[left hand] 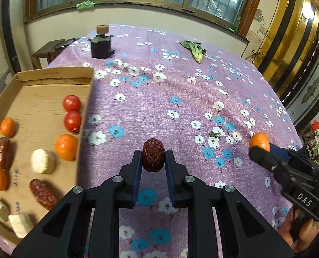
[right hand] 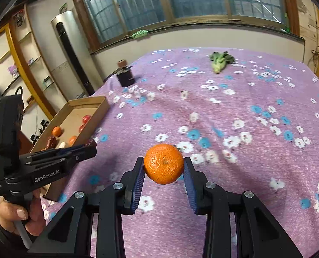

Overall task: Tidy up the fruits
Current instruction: 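Carry the red date and orange over the tray with both grippers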

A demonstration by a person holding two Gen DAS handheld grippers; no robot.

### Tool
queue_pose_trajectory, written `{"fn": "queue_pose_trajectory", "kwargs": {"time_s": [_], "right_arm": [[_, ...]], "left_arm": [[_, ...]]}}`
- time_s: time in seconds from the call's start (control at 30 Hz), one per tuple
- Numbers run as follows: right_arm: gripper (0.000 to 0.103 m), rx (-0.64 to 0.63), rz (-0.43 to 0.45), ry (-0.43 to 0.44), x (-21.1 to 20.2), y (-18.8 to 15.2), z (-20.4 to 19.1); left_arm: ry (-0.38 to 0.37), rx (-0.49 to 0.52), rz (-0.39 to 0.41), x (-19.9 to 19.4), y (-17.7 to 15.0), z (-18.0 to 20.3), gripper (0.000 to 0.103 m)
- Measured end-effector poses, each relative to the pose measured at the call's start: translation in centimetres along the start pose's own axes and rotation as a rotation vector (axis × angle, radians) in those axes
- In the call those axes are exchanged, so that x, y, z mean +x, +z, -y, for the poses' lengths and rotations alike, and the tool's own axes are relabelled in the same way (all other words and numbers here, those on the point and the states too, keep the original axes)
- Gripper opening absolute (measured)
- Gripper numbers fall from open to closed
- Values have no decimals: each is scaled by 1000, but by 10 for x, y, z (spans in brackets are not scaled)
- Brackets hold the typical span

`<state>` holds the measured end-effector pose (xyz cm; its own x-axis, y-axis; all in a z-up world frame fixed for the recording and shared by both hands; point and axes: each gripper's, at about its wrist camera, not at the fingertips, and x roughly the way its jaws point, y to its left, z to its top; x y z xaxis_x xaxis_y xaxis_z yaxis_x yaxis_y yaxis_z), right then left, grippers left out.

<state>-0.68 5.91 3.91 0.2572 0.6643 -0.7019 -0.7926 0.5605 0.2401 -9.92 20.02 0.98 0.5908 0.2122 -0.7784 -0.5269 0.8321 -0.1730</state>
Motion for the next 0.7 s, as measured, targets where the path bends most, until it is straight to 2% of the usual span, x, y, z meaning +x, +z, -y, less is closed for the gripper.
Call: {"fn": "queue_pose_trajectory", "kwargs": {"time_s": [0.33,0.7], "right_arm": [[36,-53,-10,44,-2,-3,-35],[36,-99,-23,89,0,-3,-67]], "left_arm": [[46,15,41,-25,-10,-5,19],[87,-12,69,-44,-17,-24,19]]}}
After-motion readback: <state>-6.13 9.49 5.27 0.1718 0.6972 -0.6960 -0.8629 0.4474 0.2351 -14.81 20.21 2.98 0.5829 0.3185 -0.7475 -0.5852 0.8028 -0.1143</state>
